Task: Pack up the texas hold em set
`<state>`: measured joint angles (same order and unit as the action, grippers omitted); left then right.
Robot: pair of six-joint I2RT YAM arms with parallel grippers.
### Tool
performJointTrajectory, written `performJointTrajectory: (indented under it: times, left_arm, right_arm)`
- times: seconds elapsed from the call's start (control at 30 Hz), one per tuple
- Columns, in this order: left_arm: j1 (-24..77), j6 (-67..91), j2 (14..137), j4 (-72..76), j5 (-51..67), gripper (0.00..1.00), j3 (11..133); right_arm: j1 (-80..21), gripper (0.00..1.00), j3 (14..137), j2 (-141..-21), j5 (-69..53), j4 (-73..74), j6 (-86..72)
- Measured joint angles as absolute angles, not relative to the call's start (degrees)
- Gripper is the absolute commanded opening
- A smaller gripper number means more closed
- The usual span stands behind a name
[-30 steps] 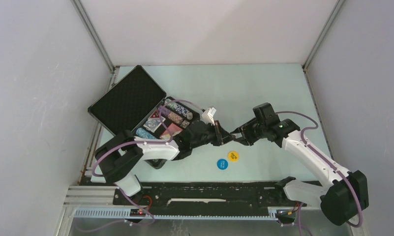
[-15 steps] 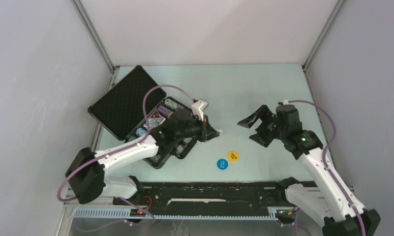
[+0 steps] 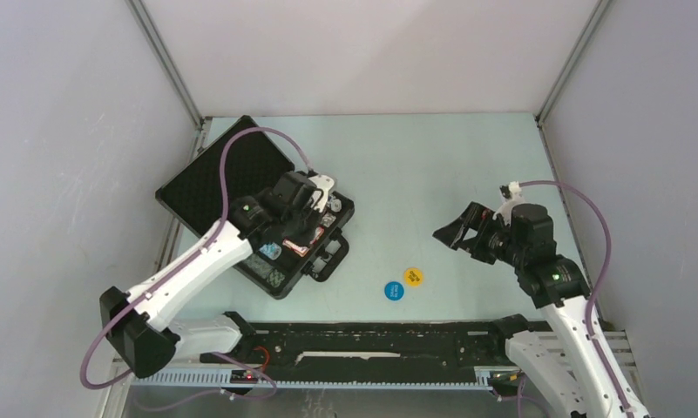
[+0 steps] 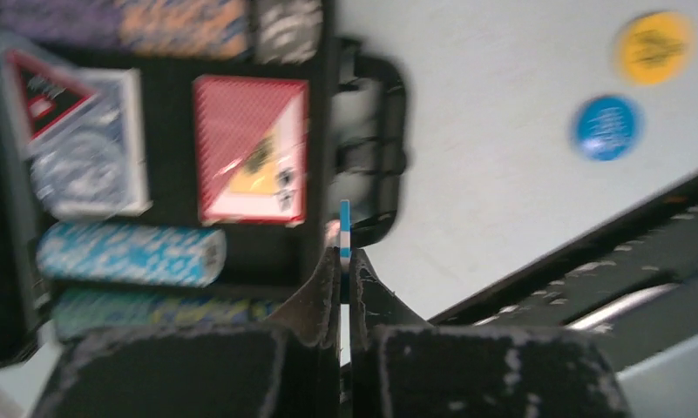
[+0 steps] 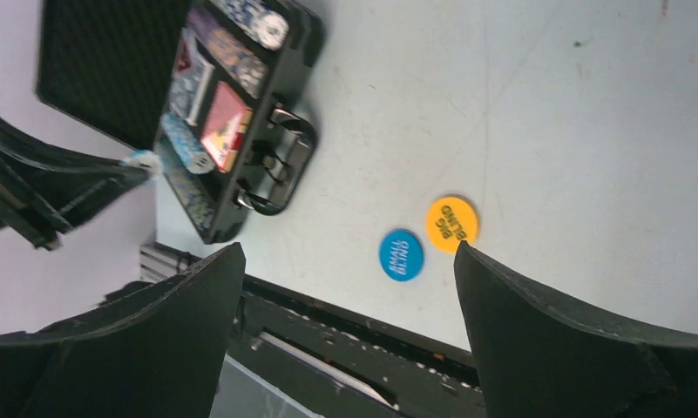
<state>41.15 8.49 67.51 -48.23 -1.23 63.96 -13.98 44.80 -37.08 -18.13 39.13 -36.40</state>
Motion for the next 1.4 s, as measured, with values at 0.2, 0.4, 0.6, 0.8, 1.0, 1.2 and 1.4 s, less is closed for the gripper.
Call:
performJointTrajectory:
  times: [0.2, 0.4, 0.6, 0.8, 1.0, 1.2, 1.4]
  left_arm:
    - [35.97, 4.97, 75.81, -57.65, -13.58, 0.0, 64.79]
    - [31.0, 4.4, 82.54, -58.43, -16.45, 0.01, 64.71]
    - [30.94, 4.49, 88.33, -56.07, -18.92, 0.02, 63.02]
    - [30.98, 4.67, 86.59, -54.19, -19.22, 0.03, 60.4]
    - [30.94, 5.13, 84.38, -53.52, -19.25, 0.14, 57.23]
    - [31.0, 6.85, 84.2, -54.0, -19.81, 0.36, 57.08]
    - [31.33, 9.06, 83.64, -54.22, -19.4, 0.42, 57.06]
  right_arm:
    - [-12.73, 0.97, 42.81, -39.29, -18.0, 40.88, -33.06]
    - [-11.9, 0.96, 40.38, -37.63, -17.93, 41.36, -31.79]
    - [-10.63, 0.96, 39.27, -36.21, -18.94, 41.3, -30.89]
    - [-9.72, 0.95, 38.72, -36.1, -20.12, 40.88, -30.44]
    - [-9.26, 0.95, 38.63, -36.21, -20.93, 40.86, -30.04]
    - [-9.08, 0.94, 38.26, -36.51, -22.52, 40.42, -29.89]
    - [-9.02, 0.94, 38.06, -36.45, -23.29, 40.45, -29.87]
